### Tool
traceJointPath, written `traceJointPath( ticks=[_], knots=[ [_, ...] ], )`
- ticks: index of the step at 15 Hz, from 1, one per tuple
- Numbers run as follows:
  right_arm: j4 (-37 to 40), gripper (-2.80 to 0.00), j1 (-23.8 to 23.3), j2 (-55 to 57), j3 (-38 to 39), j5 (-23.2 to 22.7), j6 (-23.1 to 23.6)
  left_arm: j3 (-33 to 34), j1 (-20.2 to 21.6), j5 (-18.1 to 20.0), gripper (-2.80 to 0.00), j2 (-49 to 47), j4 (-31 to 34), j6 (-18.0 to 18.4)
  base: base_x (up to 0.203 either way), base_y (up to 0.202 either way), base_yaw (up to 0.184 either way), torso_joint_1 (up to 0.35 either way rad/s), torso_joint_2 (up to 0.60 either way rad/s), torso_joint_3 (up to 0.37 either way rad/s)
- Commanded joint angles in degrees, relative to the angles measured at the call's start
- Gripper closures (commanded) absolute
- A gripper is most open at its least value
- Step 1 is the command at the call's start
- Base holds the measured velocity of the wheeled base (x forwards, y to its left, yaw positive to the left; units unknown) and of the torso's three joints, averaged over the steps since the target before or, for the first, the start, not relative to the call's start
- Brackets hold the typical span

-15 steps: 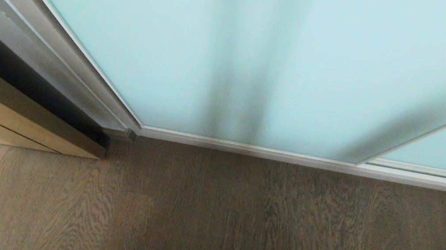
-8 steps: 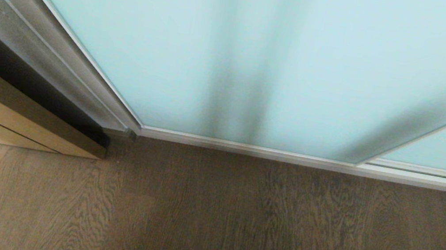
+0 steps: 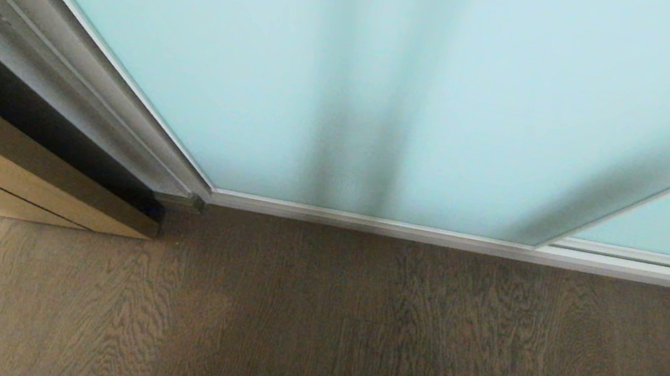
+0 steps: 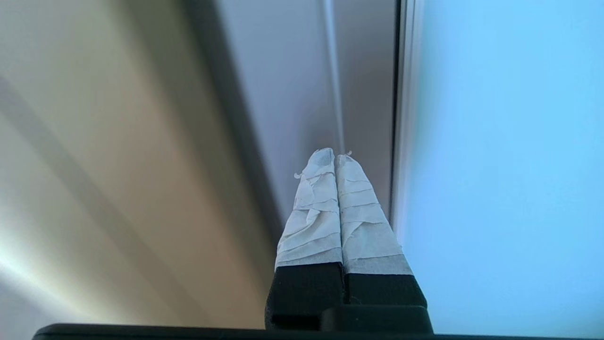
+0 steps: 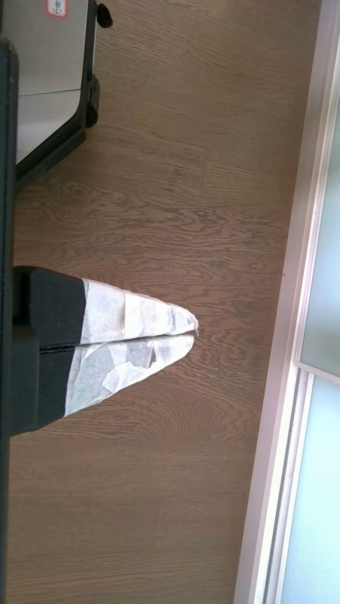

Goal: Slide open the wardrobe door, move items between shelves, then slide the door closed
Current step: Open the door

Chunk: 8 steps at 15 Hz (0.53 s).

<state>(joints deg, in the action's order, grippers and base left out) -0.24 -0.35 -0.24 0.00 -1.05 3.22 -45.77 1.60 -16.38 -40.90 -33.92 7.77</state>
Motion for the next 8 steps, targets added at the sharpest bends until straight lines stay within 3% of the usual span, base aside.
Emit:
traceJointPath(
  ticks=[1,3,8],
  knots=[
    [0.0,0.00,0.0,0.2,0.0,0.1,0.0,-2.8,0.1,-0.8,0.00,-14.4,-19.2,3.1,0.000,0.000,0.000,0.000,0.00,0.000],
    [0.0,0.00,0.0,0.2,0.0,0.0,0.0,-6.2,0.1,-1.1,0.00,-20.3,-25.5,4.8,0.000,0.000,0.000,0.000,0.00,0.000],
    [0.0,0.00,0.0,0.2,0.0,0.0,0.0,-14.6,0.2,-1.2,0.00,-28.5,-29.1,5.2,0.000,0.000,0.000,0.000,0.00,0.000]
  ],
)
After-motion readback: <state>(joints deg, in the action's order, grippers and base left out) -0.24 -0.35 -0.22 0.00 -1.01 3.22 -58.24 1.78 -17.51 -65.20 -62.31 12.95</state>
